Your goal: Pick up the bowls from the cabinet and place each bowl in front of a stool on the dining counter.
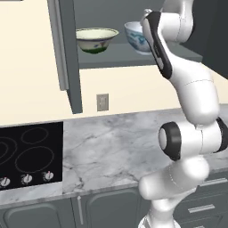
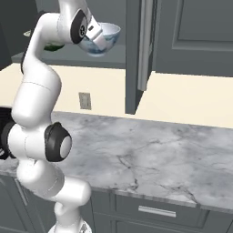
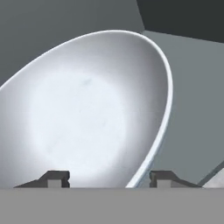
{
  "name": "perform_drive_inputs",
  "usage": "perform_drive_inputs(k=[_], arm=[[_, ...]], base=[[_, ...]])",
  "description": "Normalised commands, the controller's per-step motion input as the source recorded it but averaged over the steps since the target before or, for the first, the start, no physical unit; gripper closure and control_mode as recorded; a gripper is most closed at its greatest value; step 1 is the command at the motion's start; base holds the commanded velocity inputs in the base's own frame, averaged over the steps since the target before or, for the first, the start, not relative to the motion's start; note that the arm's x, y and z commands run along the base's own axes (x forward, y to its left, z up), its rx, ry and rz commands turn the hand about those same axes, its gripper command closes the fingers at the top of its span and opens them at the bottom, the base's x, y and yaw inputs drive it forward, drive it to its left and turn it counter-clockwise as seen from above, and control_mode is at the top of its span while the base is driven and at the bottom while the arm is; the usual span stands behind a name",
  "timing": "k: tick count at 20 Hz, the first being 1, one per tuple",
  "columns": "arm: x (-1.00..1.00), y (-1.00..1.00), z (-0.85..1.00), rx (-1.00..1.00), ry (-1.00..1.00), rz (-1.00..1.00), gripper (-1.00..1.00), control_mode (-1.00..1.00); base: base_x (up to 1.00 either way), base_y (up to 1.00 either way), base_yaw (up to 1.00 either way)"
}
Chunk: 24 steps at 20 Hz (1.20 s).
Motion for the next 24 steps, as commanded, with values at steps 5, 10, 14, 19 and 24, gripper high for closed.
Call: perform_drive_inputs(k=[5, 10, 14, 19, 24], arm=[[-0.98, -0.15, -0.46, 0.01, -0.23, 0.0, 1.0, -1.0], [-0.83, -0.02, -0.2, 0.0, -0.17, 0.0, 1.0, -1.0], [0.0, 0.0, 0.0, 0.0, 0.0, 0.0, 1.0, 1.0], [0.0, 0.0, 0.0, 0.0, 0.0, 0.0, 1.0, 1.0], [0.0, 0.0, 0.0, 0.0, 0.0, 0.0, 1.0, 1.0]], base=[[0.0, 0.0, 0.0], [0.0, 0.0, 0.0], [-0.83, 0.0, 0.0], [-0.97, -0.02, 0.0], [-0.92, -0.14, 0.0]])
